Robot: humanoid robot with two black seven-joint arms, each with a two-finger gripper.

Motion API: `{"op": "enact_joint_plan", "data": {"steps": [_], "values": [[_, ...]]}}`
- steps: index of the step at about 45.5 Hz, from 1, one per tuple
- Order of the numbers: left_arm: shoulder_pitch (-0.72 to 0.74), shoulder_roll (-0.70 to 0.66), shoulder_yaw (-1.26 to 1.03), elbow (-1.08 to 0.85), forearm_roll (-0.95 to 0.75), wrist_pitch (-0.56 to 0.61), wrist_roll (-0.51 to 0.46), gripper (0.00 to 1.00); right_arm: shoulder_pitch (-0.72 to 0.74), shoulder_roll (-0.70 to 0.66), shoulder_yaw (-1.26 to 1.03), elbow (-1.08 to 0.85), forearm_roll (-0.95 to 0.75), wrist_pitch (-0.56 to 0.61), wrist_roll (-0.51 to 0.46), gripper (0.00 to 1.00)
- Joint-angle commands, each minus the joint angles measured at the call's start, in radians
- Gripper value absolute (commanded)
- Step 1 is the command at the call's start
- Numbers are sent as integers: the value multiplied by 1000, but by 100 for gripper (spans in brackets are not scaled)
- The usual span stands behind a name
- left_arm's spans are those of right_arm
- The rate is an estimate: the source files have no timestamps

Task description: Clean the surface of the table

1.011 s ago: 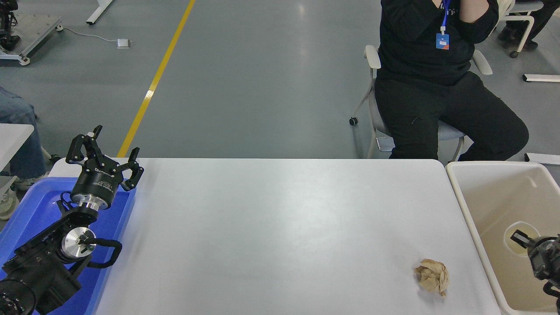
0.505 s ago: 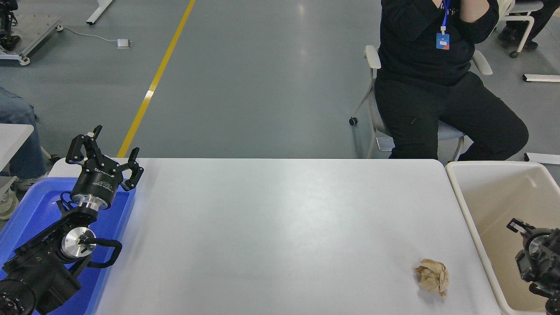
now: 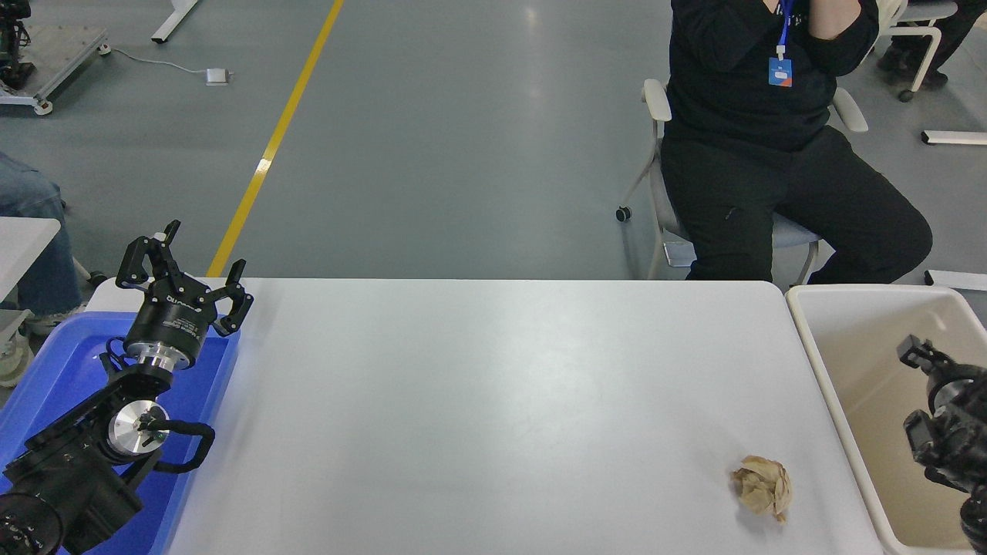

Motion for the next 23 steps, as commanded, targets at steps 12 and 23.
{"op": "enact_joint_plan", "data": {"steps": [12,23], "values": [[0,1,0,0,0,0,0,100,183,-246,483,427,113,11,11,98],[0,1,0,0,0,0,0,100,184,-252,674,523,153,12,11,98]]}}
